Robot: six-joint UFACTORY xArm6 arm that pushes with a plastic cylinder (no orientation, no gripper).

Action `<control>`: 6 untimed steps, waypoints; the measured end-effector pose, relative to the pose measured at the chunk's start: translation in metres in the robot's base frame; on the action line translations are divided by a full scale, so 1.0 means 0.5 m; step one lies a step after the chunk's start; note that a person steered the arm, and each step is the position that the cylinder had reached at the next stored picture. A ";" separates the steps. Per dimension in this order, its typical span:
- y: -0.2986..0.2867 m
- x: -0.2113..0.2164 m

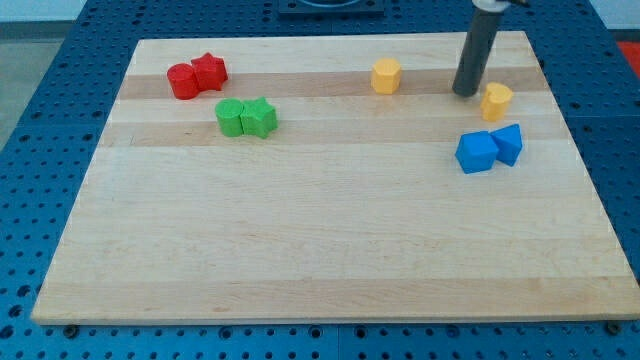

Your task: Move the yellow heart into the blue triangle

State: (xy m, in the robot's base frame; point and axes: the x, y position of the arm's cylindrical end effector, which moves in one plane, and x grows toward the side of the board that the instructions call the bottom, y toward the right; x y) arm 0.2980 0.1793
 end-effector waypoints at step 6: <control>0.036 0.050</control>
